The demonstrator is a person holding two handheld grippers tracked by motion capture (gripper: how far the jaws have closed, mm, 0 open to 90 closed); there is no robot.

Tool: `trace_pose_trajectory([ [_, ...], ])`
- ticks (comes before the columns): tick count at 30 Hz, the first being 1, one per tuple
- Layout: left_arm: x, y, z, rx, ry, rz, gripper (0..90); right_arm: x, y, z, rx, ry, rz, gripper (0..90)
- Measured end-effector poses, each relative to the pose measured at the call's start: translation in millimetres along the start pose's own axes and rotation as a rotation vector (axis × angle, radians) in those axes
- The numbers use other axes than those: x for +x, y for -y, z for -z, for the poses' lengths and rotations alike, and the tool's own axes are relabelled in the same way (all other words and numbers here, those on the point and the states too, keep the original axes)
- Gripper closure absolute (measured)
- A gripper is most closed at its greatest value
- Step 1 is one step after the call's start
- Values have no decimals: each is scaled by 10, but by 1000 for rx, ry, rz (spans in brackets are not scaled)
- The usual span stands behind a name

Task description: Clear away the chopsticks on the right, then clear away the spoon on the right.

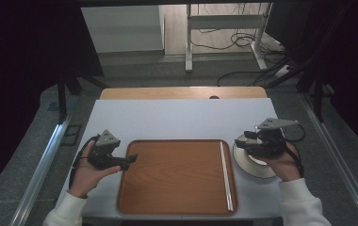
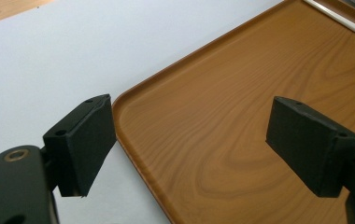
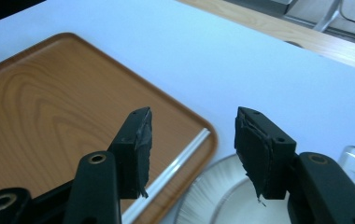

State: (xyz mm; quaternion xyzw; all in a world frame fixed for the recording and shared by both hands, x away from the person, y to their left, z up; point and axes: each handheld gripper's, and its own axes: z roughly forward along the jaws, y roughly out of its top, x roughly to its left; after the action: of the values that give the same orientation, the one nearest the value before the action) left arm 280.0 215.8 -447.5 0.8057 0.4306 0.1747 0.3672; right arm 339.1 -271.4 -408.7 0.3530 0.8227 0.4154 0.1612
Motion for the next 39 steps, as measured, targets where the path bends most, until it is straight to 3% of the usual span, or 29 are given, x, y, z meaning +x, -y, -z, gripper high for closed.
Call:
trace_pose_trajectory([
  [9,5,-8,5,-4,0,1,155,-161,62,95,-7,-7,-42,461],
  [26,-11,-19,-5,-4,1,-7,155,-324,101,236,-17,35,-85,457],
  [34,-8,-28,2,-8,3,-8,155,-556,196,313,-28,56,-158,454],
  [39,-27,-56,-20,-7,7,-15,155,-725,225,254,-19,57,-191,454],
])
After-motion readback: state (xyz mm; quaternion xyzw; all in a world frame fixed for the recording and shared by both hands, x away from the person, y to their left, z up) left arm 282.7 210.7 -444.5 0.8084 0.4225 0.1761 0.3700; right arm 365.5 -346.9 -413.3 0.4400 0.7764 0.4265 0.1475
